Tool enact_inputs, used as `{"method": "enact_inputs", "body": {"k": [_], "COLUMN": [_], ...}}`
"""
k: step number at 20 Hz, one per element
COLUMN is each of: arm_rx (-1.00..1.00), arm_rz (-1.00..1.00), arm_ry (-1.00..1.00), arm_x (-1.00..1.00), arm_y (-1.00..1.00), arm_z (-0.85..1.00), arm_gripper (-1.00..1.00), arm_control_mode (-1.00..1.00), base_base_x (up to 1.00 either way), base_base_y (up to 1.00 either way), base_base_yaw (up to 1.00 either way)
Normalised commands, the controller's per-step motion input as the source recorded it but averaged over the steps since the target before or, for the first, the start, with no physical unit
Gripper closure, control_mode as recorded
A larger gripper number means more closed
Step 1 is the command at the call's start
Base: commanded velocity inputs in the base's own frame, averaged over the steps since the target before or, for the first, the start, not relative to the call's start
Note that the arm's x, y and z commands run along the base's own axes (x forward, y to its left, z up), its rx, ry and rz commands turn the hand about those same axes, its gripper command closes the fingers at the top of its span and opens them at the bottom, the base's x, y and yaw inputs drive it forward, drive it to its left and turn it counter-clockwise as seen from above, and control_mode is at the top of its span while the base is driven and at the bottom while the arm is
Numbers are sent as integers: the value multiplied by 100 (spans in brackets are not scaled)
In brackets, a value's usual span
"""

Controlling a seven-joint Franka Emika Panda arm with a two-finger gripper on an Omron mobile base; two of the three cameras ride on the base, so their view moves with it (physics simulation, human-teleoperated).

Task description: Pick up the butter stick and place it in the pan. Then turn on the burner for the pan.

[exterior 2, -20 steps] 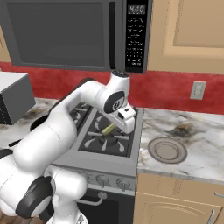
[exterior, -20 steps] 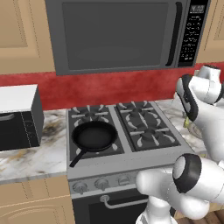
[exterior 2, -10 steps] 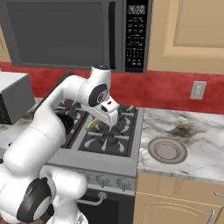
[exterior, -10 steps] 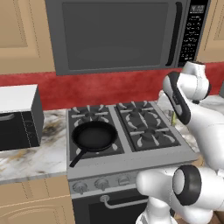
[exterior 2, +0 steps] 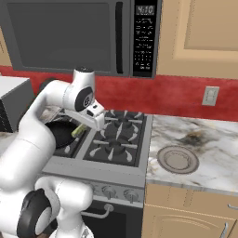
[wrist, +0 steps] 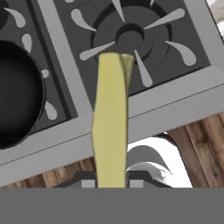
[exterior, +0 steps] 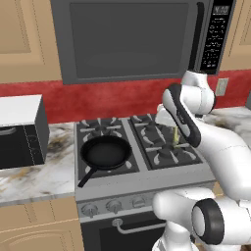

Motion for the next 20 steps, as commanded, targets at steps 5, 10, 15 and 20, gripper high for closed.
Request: {"method": "enact_inputs", "body": {"k": [5,10,15,20], "arm_rx": [0,0,0,0], "arm_rz": [10,9,10,10], "arm_ry": [0,2,4,3], "arm_x": [0,0,0,1], "arm_y": [74,72,70,65], "arm_z": [1,0,0,0], "arm_gripper": [100,100,100,100], "arm_control_mode": [-100,-100,-100,-100], "base_base_x": [0,0,0,0], "base_base_y": [0,0,0,0], "base_base_yaw": [0,0,0,0]}}
